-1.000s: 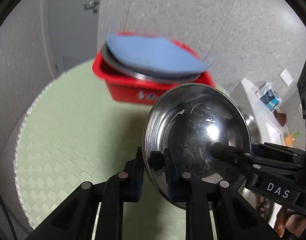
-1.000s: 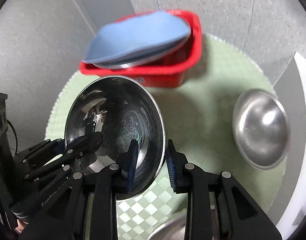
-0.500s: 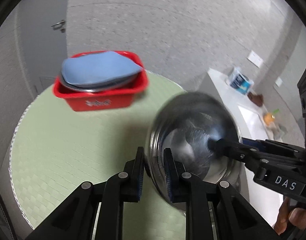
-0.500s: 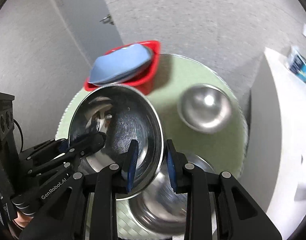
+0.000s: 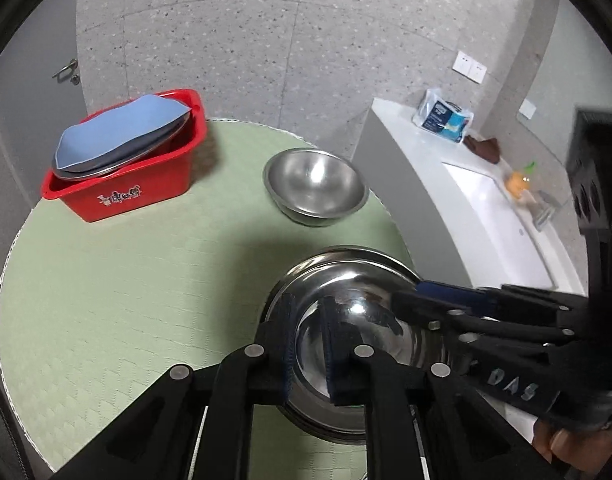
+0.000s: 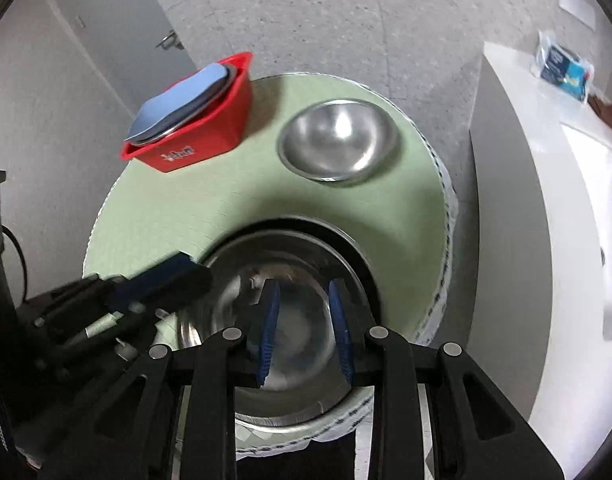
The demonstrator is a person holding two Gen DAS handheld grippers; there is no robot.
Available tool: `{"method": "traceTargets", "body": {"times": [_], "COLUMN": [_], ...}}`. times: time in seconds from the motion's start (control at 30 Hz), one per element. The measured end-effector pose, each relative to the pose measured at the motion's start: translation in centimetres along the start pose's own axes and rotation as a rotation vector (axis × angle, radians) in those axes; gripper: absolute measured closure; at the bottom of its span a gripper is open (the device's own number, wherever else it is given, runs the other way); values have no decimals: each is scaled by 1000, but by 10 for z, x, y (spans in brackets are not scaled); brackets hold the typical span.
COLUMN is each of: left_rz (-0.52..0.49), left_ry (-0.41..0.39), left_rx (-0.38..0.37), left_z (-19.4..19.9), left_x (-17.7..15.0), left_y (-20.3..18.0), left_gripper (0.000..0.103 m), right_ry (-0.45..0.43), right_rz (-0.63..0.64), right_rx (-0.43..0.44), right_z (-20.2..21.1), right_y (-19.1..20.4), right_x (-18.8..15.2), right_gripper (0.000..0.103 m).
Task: Organize plates and bowls
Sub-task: 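Carry the steel bowl with both grippers and lower it into another steel bowl, then open both grippers and lift away from the stacked bowls, then grasp the rim of the remaining steel bowl with both grippers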
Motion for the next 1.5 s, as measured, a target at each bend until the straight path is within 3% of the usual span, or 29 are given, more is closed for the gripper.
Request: {"method": "traceTargets", "body": {"times": [0.13, 0.2, 0.27, 0.43, 0.57, 0.93, 1.0, 1.13, 1.27, 1.5], "left_rz": [18, 27, 36, 42, 46, 136, 139, 138, 125, 118], "left_ry": [-6, -7, -18, -24, 5, 183, 208, 263, 249, 177], "left_rx": [3, 10, 11, 37, 57, 124, 135, 116, 99, 98], "left_z": [6, 5, 4, -7, -34, -135, -147, -169, -179, -168], "left_x": [8, 16, 24, 50, 80, 128, 132, 140, 151, 157], "left_y": [1, 1, -4, -5, -4, 10, 10, 11, 11, 0], "left_gripper": [82, 70, 48, 29, 25, 31, 40, 79, 88, 91], "right_ry": [-38, -53, -62, -64, -52, 105, 134, 171, 189, 161], "right_rz": [-26, -31, -34, -50, -52, 22, 41, 75, 96, 122], "right_rx": [-5, 0, 2, 17, 27, 105, 120, 141, 157, 175], "right_z": [14, 18, 18, 10, -2, -83, -95, -111, -116, -104], "right_y": [-13, -16, -19, -35, -52, -78, -76, -74, -73, -59], "right_x": [4, 11, 19, 43, 65, 121, 124, 126, 127, 132], "right_gripper": [75, 75, 70, 55, 47, 47, 47, 52, 69, 74]}}
Point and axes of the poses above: each gripper's, at about its wrist camera, not at the fingertips, and z roughly against the way its jaws point, y to its left, x to its top, the point moved 7 cm from there along -z, roughly the way its jaws point, and after that the axes turned 7 degrees about y, right-handed, at the moved point
